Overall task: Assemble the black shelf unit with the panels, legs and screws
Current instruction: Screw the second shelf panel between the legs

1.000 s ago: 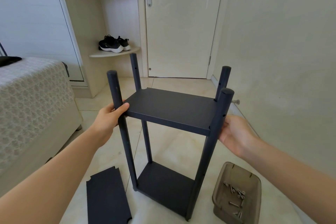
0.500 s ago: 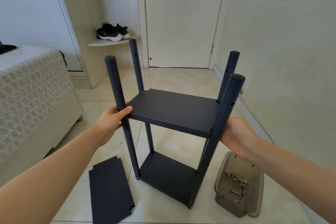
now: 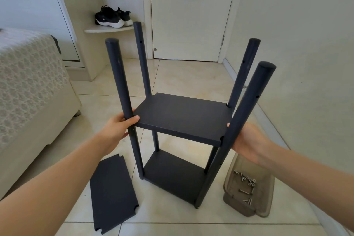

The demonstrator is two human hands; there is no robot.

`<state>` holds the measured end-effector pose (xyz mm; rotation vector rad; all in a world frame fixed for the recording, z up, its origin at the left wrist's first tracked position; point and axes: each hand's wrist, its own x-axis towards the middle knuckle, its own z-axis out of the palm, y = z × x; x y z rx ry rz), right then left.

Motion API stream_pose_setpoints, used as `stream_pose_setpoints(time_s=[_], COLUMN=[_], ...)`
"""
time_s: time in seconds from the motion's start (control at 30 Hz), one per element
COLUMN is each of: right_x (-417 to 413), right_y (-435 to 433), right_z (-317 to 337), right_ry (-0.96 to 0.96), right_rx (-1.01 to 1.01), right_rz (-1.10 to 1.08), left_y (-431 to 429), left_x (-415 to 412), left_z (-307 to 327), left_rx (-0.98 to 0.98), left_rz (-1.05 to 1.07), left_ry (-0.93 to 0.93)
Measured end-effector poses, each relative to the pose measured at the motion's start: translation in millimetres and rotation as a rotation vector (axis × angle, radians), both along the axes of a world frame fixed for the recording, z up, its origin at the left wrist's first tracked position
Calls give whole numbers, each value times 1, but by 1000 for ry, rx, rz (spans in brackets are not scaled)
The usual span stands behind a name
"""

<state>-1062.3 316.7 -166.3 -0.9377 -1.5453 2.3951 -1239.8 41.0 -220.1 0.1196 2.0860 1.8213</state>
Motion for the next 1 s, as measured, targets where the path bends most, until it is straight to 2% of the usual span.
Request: stream_pose_setpoints(time_s=[0.23, 0.43, 0.67, 0.87, 1.0], right_x=[0, 1, -2, -5, -6], right_y=[1, 1, 5, 8, 11], right_z=[-25, -48, -57, -65, -69], right_ry=[-59, -161, -180, -176, -158], right_rx=[2, 125, 99, 48, 37], right_rz=[35, 109, 115, 89, 103], left_y=[-4, -6, -6, 1, 8], left_x=[-2, -5, -7, -5, 10], left_z=[-10, -19, -31, -42, -48], left_rx=[-30, -57, -52, -47, -1], left_rz=[-31, -58, -57, 52, 246], left_ry=[-13, -18, -22, -18, -62])
